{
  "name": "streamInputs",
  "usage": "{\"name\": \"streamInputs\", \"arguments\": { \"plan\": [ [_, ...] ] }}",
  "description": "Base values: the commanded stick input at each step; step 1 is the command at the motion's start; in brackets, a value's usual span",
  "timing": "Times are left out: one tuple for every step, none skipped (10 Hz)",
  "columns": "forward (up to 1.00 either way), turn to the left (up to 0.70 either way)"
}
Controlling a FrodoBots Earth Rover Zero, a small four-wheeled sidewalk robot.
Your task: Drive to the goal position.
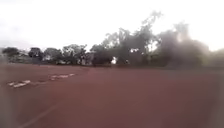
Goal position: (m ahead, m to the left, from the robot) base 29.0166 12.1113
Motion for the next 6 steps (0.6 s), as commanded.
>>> {"name": "streamInputs", "arguments": {
  "plan": [
    [0.70,0.00],
    [0.70,0.00],
    [0.70,0.00],
    [0.70,0.00],
    [0.70,0.00],
    [0.70,0.00]
  ]
}}
